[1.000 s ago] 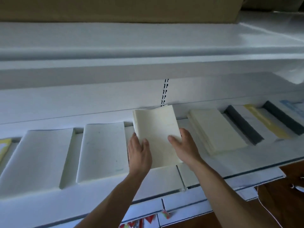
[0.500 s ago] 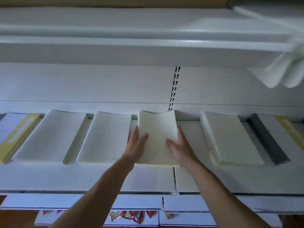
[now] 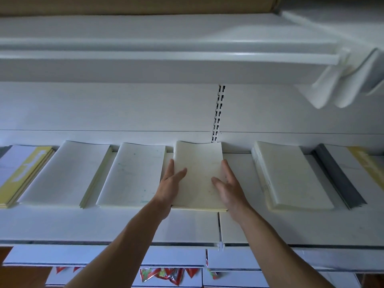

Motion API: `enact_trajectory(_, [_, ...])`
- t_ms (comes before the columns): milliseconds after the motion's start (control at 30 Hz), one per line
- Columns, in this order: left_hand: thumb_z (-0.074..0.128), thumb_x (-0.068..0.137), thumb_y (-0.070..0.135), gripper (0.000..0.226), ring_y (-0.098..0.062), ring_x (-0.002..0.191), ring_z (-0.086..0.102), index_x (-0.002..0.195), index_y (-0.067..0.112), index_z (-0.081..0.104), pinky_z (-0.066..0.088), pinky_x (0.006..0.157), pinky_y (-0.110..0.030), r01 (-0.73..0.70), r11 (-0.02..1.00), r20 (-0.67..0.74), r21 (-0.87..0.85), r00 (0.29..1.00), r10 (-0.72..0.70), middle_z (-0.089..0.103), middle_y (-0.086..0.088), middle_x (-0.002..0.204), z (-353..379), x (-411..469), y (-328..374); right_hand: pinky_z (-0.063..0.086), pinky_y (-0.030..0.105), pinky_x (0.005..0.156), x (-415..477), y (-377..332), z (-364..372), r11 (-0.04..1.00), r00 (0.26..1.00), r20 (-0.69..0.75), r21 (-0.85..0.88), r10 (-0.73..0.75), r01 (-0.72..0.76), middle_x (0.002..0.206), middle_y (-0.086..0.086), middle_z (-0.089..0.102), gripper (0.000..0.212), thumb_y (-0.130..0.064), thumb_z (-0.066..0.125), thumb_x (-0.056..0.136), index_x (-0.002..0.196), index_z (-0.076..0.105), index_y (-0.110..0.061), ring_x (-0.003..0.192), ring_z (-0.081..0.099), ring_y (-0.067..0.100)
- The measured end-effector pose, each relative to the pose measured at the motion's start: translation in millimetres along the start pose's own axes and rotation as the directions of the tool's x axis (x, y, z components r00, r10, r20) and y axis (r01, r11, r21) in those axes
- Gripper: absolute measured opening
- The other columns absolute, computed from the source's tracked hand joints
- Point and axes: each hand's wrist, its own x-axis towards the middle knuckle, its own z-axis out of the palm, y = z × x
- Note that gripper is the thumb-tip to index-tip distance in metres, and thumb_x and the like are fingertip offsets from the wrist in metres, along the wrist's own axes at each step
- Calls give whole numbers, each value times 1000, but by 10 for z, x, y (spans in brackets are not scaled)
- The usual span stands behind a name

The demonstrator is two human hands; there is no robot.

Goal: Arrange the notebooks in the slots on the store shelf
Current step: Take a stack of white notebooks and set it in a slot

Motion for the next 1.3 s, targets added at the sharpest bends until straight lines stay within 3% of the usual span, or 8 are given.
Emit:
enact_trajectory(167, [51, 97, 32, 51, -23, 108, 57, 146, 30, 33, 50, 76, -34, -7, 999, -46, 40, 999, 9, 53, -5, 134, 37, -34, 18, 35, 33, 111, -6, -58, -69, 999, 1000, 16, -43, 24, -24, 139, -18, 41, 61, -21, 55, 93, 148, 30, -30, 129, 43, 9])
enact_trajectory(267, [59, 89, 38, 63, -26, 109, 59, 144, 20, 34, 52, 77, -35, -40, 997, -70, 66, 997, 45, 52, -9, 137, 8, -51, 28, 50, 34, 87, 34, -119, -160, 986, 1000, -18, -167, 10, -13, 110, -11, 66, 28, -23, 53, 91, 118, 52, -31, 102, 62, 18])
enact_trajectory(467, [52, 97, 35, 46, -22, 105, 61, 141, 25, 43, 53, 78, -35, -30, 999, -59, -11, 998, 29, 59, -8, 129, 13, -188, 39, 26, 35, 116, 18, -122, 33, 979, 1000, 22, -202, -17, 21, 157, -7, 25, 65, -38, 50, 93, 151, 23, -23, 142, 29, 13])
enact_trajectory(700, [52, 98, 32, 33, -20, 103, 61, 130, 25, 48, 51, 80, -32, 0, 999, 14, -35, 1000, 0, 58, -7, 130, -53, -264, 128, 36, 34, 108, 13, -148, 40, 963, 1000, -3, -271, 13, -14, 147, -4, 40, 52, -34, 51, 95, 143, 34, -25, 130, 45, 19])
enact_trajectory(833, [54, 97, 38, 65, -15, 131, 43, 152, 21, 25, 33, 100, -25, -99, 985, -9, 140, 995, 101, 39, 4, 147, -318, -463, 300, 39, 32, 96, -37, -339, 90, 786, 971, -167, -617, -174, 35, 138, 10, 50, 44, -29, 53, 92, 133, 49, -14, 125, 48, 26])
enact_trajectory(967, [58, 92, 44, 44, -11, 113, 58, 132, 25, 52, 45, 96, -28, -250, 723, 20, 644, 950, 311, 60, 8, 126, -1037, -856, 395, 42, 36, 95, -250, -631, 621, 572, 962, -117, -819, -246, 47, 132, 9, 54, 40, -27, 53, 90, 128, 55, -14, 123, 48, 29])
enact_trajectory(1133, [50, 93, 43, 34, -16, 107, 59, 123, 28, 57, 44, 87, -29, -102, 279, -29, 955, 903, 428, 63, 10, 116, -2382, -1546, 492, 42, 34, 90, -513, -954, 1950, 385, 952, 143, -890, -271, 243, 131, 6, 53, 38, -28, 48, 90, 125, 55, -15, 123, 47, 27])
enact_trajectory(1300, [47, 95, 42, 33, -18, 105, 58, 122, 26, 57, 46, 88, -33, 107, 236, -205, 966, 872, 445, 63, 6, 117, -3751, -2160, 372, 45, 34, 88, -817, -1175, 3397, 338, 894, 342, -837, -289, 430, 129, 7, 54, 37, -29, 48, 91, 125, 54, -14, 115, 52, 28])
